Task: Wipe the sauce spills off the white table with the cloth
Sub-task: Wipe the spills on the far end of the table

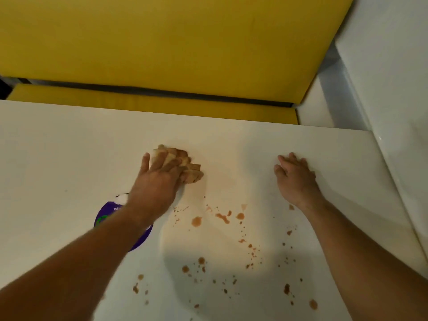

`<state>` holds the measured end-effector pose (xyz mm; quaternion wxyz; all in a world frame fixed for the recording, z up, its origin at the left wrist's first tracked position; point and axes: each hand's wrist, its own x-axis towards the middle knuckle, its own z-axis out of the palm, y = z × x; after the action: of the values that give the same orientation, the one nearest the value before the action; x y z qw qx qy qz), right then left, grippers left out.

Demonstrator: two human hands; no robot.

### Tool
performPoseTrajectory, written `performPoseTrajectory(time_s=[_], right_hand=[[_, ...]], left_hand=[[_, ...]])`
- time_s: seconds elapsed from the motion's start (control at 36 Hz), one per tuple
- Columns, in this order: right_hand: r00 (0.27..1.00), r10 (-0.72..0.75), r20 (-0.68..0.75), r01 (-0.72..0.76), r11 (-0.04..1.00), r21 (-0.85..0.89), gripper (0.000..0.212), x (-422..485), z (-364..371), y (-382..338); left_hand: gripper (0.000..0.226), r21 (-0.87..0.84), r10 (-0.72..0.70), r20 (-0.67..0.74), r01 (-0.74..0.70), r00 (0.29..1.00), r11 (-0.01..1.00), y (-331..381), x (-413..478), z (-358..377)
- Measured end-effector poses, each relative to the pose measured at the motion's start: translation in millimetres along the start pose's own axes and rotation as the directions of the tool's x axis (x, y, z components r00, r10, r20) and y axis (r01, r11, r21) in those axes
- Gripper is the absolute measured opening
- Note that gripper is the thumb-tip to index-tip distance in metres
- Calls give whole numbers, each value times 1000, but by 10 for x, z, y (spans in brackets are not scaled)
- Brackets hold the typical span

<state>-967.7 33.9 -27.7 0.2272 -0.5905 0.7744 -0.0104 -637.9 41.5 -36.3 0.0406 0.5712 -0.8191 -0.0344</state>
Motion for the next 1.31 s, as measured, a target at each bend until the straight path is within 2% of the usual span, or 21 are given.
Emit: performPoseTrajectory(time_s=[0.06, 0.14, 0.22, 0.31, 0.39, 0.5, 0.56, 0.64, 0.69, 0.75, 0.86, 1.0, 1.08, 1.17, 1.22, 1.31], right_hand=[[1000, -11, 12, 10, 999, 51, 49, -34, -5, 14], [1000, -18, 16, 16, 992, 122, 49, -109, -51, 96], [1000, 4, 6, -5, 990, 140, 48, -183, -124, 241], [999, 49, 1, -48, 990, 133, 48, -258, -175, 388], [997, 73, 1, -73, 990, 123, 48, -315, -175, 518], [998, 69, -4, -68, 990, 121, 48, -331, -112, 587], [998, 68, -11, -66, 991, 112, 48, -312, -85, 566], [997, 76, -26, -73, 994, 82, 47, -301, -59, 521], [996, 79, -34, -77, 995, 64, 48, -311, -46, 486], [996, 81, -27, -80, 995, 54, 48, -332, -31, 433], [999, 54, -7, -53, 998, 44, 49, -371, 6, 323], [1000, 26, -2, -26, 999, 23, 49, -415, 6, 197], [1000, 9, 2, -9, 1000, -10, 49, -461, 8, 143], [1000, -11, -4, 11, 999, -30, 50, -523, 18, 95], [1000, -18, -13, 18, 999, -43, 51, -585, 22, 55], [1000, -13, -20, 13, 999, -30, 51, -695, 32, 12]], left_hand=[[25, -61, -176, -66, 172, 982, 983, 289, 11, 83], [35, -167, -385, -76, 369, 920, 914, 712, 66, 168], [42, -281, -469, -40, 440, 883, 853, 1081, 273, 195], [43, -339, -459, 18, 437, 888, 833, 1425, 505, 203], [45, -308, -324, 71, 329, 944, 893, 1726, 654, 224], [42, -301, 9, 47, 6, 999, 954, 1912, 643, 259], [42, -329, 190, 44, -166, 981, 930, 1842, 573, 252], [42, -306, 414, 59, -378, 908, 874, 1535, 420, 221], [40, -260, 482, 75, -449, 873, 855, 1286, 289, 212], [38, -278, 495, 85, -456, 865, 845, 1017, 153, 197], [37, -202, 401, 88, -378, 912, 904, 498, -55, 138], [58, -138, 114, 16, -110, 993, 984, 274, -364, 39], [52, -136, -93, 59, 100, 994, 986, 502, -466, 34], [61, -212, -282, 49, 286, 958, 935, 856, -429, 33], [60, -239, -340, 77, 348, 937, 907, 1040, -360, 60], [44, -187, -272, 117, 290, 955, 939, 1265, -278, 129]])
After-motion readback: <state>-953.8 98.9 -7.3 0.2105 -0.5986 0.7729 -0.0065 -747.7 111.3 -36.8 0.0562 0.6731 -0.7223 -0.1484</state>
